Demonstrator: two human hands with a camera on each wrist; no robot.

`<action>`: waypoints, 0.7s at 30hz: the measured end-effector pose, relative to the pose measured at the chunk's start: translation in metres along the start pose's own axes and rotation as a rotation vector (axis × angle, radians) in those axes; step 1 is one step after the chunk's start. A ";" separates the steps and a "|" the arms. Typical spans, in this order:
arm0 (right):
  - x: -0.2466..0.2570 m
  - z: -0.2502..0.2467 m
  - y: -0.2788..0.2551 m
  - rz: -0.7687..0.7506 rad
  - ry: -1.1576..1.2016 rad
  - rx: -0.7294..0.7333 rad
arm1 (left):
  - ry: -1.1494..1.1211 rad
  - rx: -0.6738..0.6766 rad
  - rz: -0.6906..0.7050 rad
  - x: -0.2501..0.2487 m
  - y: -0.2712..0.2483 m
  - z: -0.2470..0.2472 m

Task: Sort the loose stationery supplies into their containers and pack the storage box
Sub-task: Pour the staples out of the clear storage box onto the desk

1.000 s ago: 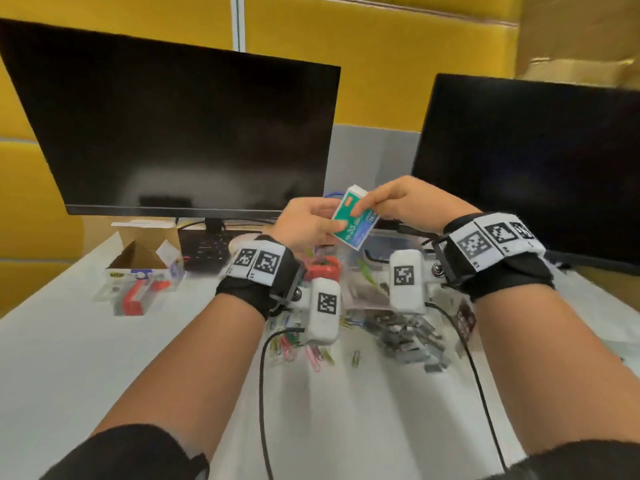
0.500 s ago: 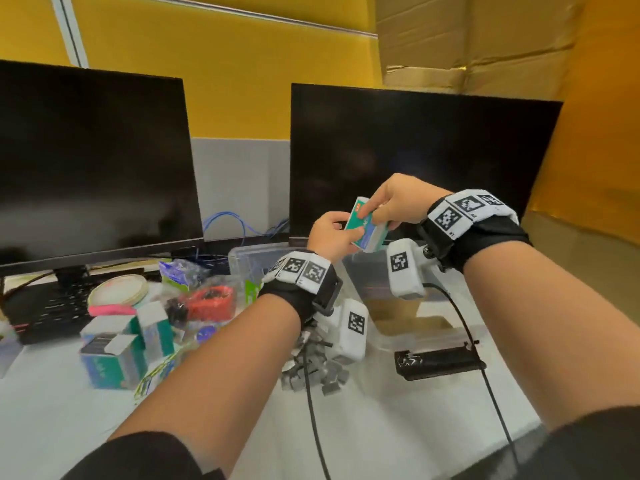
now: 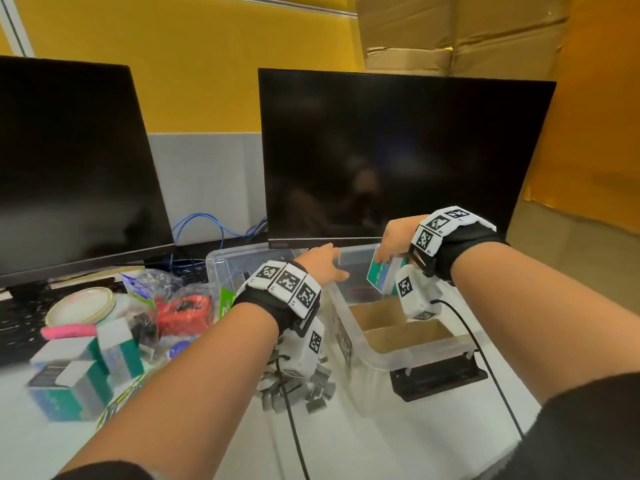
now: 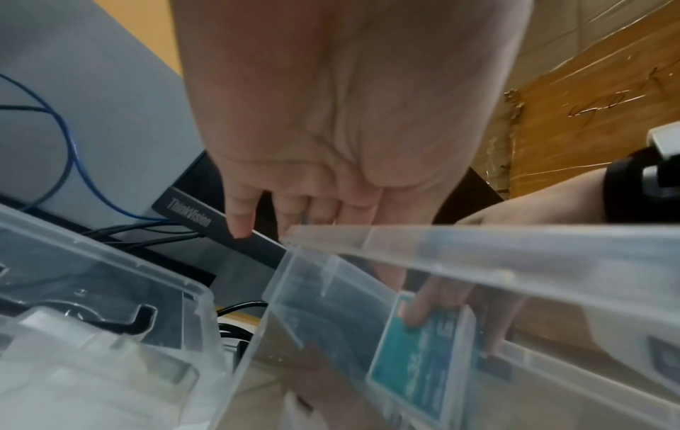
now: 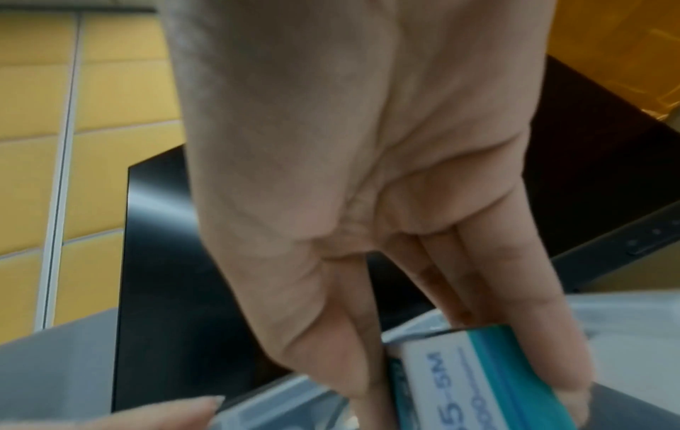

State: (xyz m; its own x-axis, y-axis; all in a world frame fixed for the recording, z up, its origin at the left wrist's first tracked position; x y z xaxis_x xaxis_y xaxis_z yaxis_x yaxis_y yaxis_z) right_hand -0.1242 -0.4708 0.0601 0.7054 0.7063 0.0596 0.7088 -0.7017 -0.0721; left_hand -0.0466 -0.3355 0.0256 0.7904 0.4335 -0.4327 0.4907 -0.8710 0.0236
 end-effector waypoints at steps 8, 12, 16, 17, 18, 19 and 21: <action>0.013 0.020 0.003 -0.042 -0.312 0.120 | 0.062 0.010 0.009 -0.002 0.002 0.000; 0.019 0.035 0.006 -0.080 -0.460 0.157 | 0.090 0.004 0.006 -0.002 0.001 0.002; 0.023 0.040 0.004 -0.107 -0.616 0.211 | 0.114 0.015 0.006 -0.002 0.000 0.002; 0.023 0.040 0.004 -0.103 -0.642 0.216 | 0.117 0.016 0.006 -0.002 0.000 0.002; 0.023 0.041 0.003 -0.098 -0.645 0.214 | 0.118 0.017 0.006 -0.002 0.000 0.002; 0.023 0.042 0.003 -0.093 -0.641 0.208 | 0.119 0.018 0.005 -0.002 0.000 0.003; 0.022 0.042 0.003 -0.099 -0.620 0.179 | 0.122 0.021 0.005 -0.002 -0.001 0.003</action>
State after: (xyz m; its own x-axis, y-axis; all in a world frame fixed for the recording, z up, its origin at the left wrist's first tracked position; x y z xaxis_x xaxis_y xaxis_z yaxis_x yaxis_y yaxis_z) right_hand -0.1066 -0.4538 0.0193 0.4625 0.7275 -0.5068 0.7201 -0.6417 -0.2639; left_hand -0.0494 -0.3363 0.0236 0.8320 0.4532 -0.3199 0.4801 -0.8772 0.0058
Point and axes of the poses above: each hand's wrist, its own y-axis towards the middle knuckle, its own z-axis out of the palm, x = y × z, the point moved 4 cm from there along y, towards the middle knuckle, and after that the axes turned 6 degrees about -x, right-handed, at the moved point
